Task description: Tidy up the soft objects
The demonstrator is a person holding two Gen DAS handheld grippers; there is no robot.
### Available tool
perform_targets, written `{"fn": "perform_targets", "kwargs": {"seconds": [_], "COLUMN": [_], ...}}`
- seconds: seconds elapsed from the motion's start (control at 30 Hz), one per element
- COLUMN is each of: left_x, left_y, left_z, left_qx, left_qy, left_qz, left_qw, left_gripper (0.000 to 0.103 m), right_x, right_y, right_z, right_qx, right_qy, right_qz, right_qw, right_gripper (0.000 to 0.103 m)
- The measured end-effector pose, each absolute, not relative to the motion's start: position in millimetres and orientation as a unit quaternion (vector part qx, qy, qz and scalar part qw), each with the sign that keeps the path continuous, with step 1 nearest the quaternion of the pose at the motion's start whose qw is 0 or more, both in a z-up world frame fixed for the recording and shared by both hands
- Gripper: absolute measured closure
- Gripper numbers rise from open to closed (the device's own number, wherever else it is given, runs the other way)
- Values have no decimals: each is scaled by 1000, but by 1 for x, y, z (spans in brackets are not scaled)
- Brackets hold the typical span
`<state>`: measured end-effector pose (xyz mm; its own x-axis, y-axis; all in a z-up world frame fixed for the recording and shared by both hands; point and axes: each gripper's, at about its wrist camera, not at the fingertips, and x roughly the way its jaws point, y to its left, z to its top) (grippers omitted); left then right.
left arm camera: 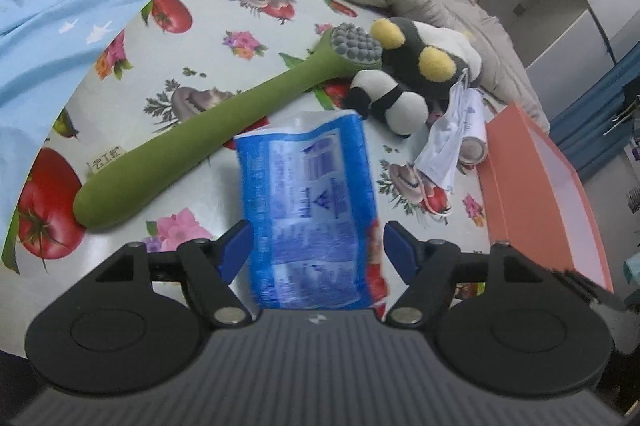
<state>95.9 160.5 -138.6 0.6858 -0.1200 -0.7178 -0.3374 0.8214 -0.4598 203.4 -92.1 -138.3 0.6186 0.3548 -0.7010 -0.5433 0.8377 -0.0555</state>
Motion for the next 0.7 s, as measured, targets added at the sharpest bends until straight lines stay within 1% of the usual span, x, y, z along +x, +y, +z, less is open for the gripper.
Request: {"fn": "perform_targets", "kwargs": {"seconds": [0.07,0.17,0.33,0.43,0.63,0.7], "left_x": [96,97,100,104,113,116], "left_y": [158,154,140,129,103,96], "left_z": [-137,-135,-134,-135,-136,-137], "left_qx": [-291,-283,-261,-250,-188,-164], "left_qy": [389,390,391,392,391,390], "left_qz": [57,58,57,54,74,85], "left_qw": [872,874,881,884,898,902], "left_gripper": [27,27,27,27,29,32], "right_x": [206,211,214,216,218,219], "right_y": [-84,-70,-69,-78,-89,-90], "right_z": [-139,-151,-174,-178,-186,-186], "right_qx": [-147,-182,-197,-176,-159,-154], "right_qy": [353,371,399,409,420,419], "right_qz": [272,283,263,257,239,237], "right_qw": [883,865,856,858,861,863], "right_gripper": [57,58,58,59,60,60]}}
